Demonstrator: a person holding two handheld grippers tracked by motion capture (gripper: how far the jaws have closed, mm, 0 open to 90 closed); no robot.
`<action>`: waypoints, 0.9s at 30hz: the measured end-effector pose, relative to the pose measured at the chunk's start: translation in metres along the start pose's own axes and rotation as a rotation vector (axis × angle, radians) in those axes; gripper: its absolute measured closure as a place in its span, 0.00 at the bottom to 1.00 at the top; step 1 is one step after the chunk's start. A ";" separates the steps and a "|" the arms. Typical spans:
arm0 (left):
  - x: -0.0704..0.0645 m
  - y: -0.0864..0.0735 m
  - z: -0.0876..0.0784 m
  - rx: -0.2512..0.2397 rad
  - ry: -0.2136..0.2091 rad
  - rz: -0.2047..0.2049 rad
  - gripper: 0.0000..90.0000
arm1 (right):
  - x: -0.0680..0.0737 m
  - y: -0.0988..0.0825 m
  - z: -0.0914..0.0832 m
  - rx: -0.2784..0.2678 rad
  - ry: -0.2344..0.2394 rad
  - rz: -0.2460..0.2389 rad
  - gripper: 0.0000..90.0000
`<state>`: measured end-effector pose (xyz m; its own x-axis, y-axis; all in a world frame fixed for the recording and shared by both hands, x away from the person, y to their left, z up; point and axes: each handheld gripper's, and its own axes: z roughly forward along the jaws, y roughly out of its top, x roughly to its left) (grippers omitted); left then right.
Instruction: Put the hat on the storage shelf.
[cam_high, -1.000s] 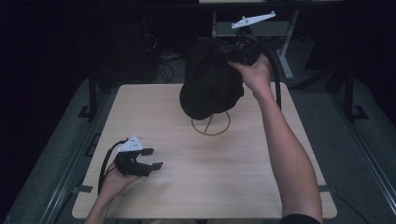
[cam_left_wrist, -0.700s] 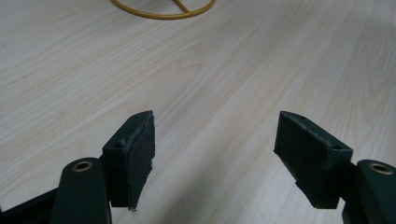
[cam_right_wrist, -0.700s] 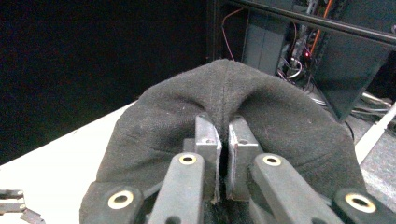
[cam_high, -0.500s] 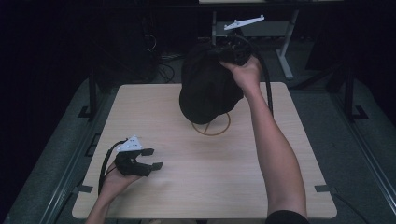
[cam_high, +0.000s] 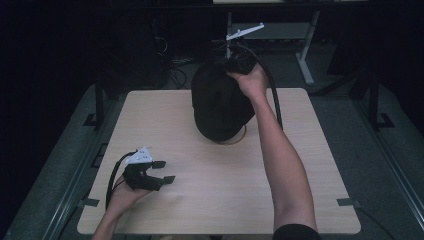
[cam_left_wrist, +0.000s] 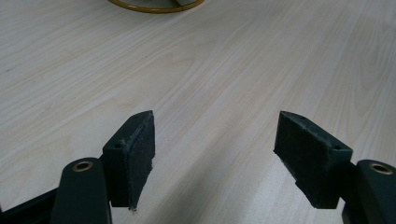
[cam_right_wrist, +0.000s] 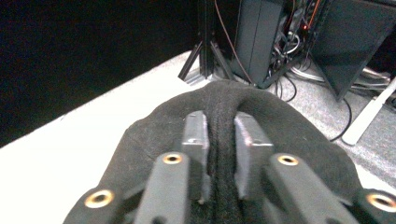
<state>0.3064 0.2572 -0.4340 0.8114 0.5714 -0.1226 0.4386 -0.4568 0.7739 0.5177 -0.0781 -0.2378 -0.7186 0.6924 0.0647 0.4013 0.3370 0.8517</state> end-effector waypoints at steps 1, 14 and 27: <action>0.000 0.000 0.000 0.002 -0.001 -0.001 0.32 | 0.001 0.000 0.002 0.010 0.004 -0.003 0.79; -0.002 -0.001 0.003 0.010 -0.018 -0.001 0.31 | 0.007 -0.006 0.004 0.040 0.007 -0.024 0.54; -0.002 -0.001 0.003 0.010 -0.022 -0.004 0.31 | 0.010 -0.011 -0.008 0.006 0.003 -0.027 0.48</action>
<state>0.3056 0.2545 -0.4367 0.8177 0.5585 -0.1394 0.4457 -0.4610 0.7673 0.5016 -0.0800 -0.2424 -0.7311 0.6809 0.0433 0.3850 0.3594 0.8501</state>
